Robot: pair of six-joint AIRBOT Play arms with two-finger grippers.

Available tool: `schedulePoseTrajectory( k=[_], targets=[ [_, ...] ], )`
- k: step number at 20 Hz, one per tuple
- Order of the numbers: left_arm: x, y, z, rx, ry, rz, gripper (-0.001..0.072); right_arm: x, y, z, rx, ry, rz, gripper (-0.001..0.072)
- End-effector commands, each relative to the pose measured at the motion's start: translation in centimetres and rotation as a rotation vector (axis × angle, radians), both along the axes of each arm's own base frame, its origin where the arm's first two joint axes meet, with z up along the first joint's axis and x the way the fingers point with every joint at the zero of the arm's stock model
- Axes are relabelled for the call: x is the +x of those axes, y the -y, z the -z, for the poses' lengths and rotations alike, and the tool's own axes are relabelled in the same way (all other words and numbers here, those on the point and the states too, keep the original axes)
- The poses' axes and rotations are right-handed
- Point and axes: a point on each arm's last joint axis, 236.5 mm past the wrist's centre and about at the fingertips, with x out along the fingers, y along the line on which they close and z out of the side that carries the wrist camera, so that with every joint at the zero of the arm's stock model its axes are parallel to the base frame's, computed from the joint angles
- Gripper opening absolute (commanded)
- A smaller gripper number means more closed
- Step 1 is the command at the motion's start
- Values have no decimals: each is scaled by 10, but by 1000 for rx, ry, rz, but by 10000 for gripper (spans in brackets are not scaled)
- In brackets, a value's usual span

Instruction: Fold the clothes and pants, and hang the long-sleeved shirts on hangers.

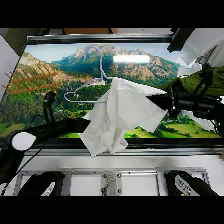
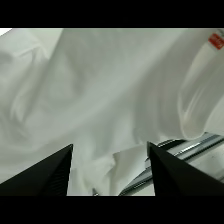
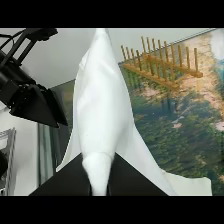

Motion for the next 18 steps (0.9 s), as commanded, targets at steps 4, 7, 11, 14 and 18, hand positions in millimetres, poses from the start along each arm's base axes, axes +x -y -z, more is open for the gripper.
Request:
schedulePoseTrajectory(
  k=[4,7,11,14,18],
  targets=[
    [13,67,1,-41,-58,66,495,1,0,-2,2,-14,10,10],
    [13,70,10,-28,-89,77,495,4,1,-1,0,-18,23,10],
    [12,70,11,-26,-91,77,496,5,1,0,-4,-19,28,10],
    [10,72,23,-8,-127,86,496,6,2,0,-5,-19,33,10],
    [8,94,42,0,-146,108,496,6,2,0,-1,-37,34,10]
  ],
)
